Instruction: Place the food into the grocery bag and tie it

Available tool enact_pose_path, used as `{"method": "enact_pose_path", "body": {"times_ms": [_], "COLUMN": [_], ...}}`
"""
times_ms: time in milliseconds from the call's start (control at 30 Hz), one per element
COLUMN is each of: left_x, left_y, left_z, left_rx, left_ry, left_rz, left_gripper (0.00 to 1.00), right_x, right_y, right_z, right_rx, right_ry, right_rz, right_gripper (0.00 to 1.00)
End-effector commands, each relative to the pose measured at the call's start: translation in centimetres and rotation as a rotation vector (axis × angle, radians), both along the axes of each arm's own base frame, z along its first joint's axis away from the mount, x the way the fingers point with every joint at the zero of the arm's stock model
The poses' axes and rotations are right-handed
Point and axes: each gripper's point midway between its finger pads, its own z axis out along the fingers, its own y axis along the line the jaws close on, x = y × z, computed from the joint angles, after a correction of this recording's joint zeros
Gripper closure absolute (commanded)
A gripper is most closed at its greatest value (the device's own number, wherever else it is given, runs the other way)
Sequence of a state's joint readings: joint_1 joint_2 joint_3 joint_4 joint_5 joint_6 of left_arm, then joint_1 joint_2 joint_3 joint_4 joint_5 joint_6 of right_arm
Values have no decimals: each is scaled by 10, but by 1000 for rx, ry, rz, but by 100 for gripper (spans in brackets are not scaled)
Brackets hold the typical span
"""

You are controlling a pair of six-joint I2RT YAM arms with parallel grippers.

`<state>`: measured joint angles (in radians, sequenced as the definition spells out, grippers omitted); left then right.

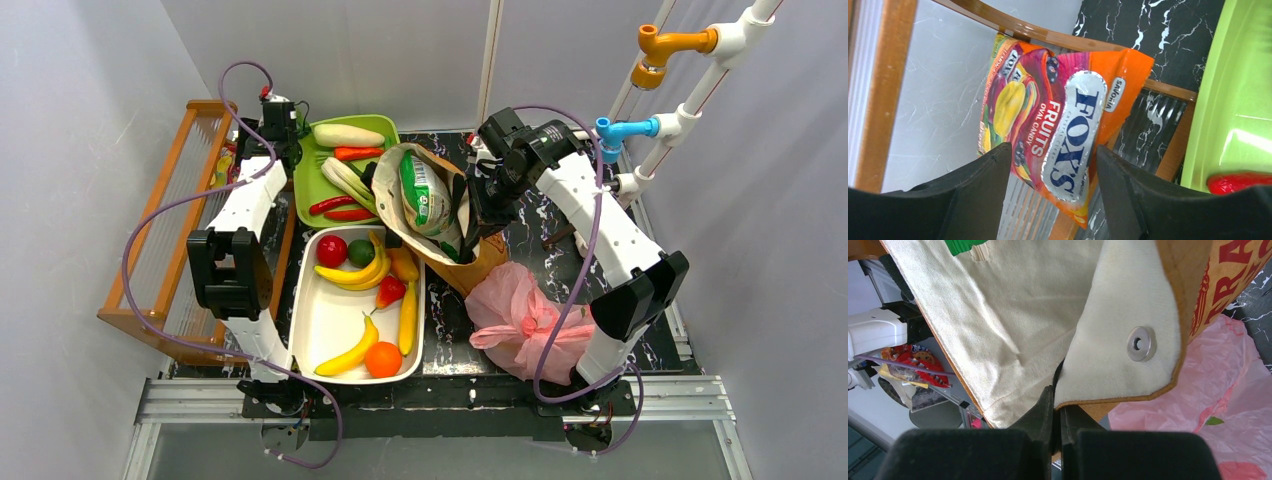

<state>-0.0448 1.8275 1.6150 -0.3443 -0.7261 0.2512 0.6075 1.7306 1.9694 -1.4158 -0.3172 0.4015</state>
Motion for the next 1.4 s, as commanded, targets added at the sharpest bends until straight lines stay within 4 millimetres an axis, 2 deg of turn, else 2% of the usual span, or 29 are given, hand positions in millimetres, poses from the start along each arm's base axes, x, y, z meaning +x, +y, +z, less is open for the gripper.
{"method": "enact_pose_path", "body": {"times_ms": [0, 100, 300, 467, 533, 600, 667, 800, 867, 1067, 1233, 1367], "left_x": [6, 5, 0, -6, -6, -7, -9, -13, -16, -33, -52, -60], "left_y": [10, 11, 11, 11, 11, 11, 13, 14, 13, -3, -25, -42], "left_z": [13, 8, -4, -16, -18, -18, -14, -9, -4, 18, 38, 57], "left_rx": [18, 7, -2, -8, -15, -14, -3, 8, 2, -82, -179, -230], "left_ry": [-33, -23, -2, 20, 23, 22, 17, 11, -1, -82, -163, -219], "left_rz": [24, 38, 47, 55, 51, 51, 57, 54, 53, 51, 11, -36], "left_gripper": [41, 46, 42, 43, 50, 68, 79, 90, 100, 100, 100, 100], "right_x": [-9, -8, -6, -5, -5, -5, -5, -5, -5, -5, -4, -4], "right_y": [-2, -2, -3, -3, -4, -4, -4, -4, -4, -2, -1, -1], "right_z": [5, 3, 2, 1, 1, 1, 0, -1, -1, 0, 2, -1], "right_rx": [-2, -2, -1, -1, -2, -1, -3, 0, 0, 11, 17, 9], "right_ry": [23, 29, 38, 42, 43, 45, 47, 51, 53, 59, 55, 59], "right_rz": [38, 39, 31, 29, 28, 27, 27, 27, 27, 31, 31, 30], "right_gripper": [99, 99, 99, 99, 99, 99, 99, 99, 99, 99, 99, 99]}}
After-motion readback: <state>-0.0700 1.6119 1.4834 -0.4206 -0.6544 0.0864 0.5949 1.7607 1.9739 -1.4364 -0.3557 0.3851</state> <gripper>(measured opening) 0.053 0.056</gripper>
